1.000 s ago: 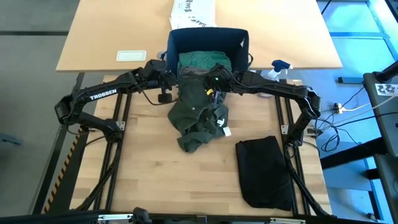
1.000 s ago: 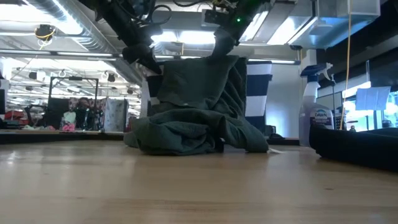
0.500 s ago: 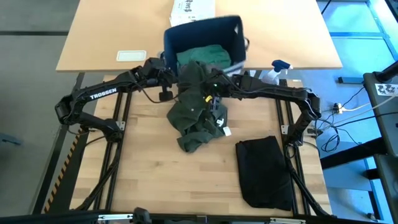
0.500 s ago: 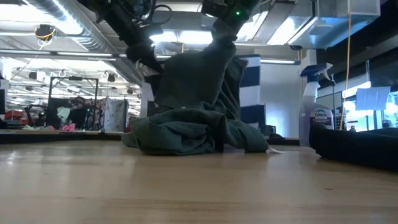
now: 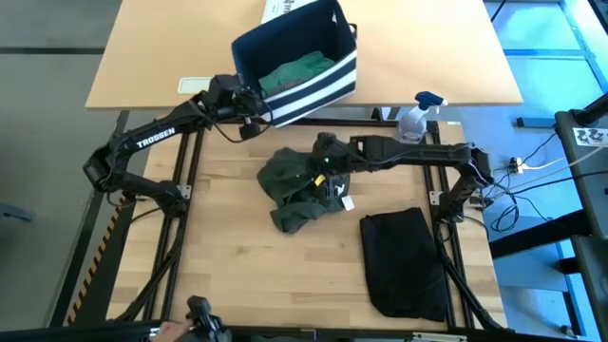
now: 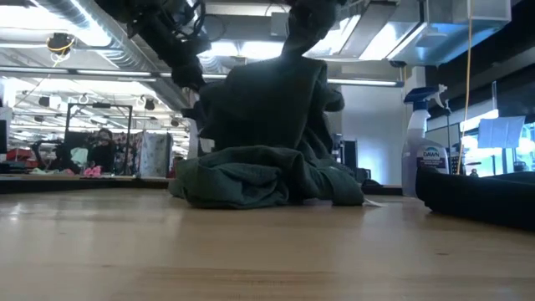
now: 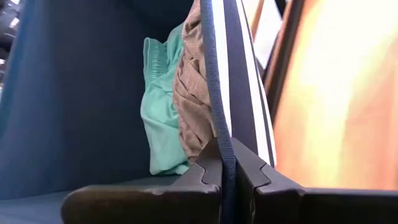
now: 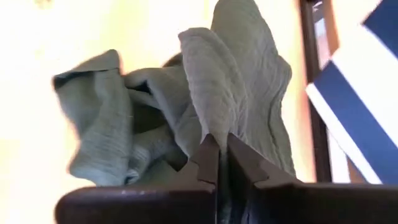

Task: Fold Laundry from Bin
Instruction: Fold the green polo shirt

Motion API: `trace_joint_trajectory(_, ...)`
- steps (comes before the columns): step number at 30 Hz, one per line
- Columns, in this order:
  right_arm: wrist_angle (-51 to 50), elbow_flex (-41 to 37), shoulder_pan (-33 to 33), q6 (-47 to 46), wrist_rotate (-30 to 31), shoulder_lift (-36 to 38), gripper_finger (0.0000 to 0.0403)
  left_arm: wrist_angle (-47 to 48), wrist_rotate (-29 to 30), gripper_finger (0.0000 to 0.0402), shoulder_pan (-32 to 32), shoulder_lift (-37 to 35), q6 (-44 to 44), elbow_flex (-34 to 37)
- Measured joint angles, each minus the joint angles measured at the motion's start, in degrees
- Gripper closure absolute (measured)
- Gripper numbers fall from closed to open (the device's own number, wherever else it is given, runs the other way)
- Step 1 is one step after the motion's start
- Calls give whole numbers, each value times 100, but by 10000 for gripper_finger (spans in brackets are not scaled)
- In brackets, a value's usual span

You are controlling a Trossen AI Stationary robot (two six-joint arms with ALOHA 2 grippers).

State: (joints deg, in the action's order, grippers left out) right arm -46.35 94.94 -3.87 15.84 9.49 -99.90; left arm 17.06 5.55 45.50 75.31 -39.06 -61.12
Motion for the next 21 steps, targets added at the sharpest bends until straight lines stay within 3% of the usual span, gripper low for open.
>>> trace_joint_trajectory(6,-30,0,61,-92,137,0,368,-21,-230,396,435,-4,-496,0)
trace_joint_trajectory(21,-26,0,47,-82,178,0,361,80,-64,287,511,18,-817,-541)
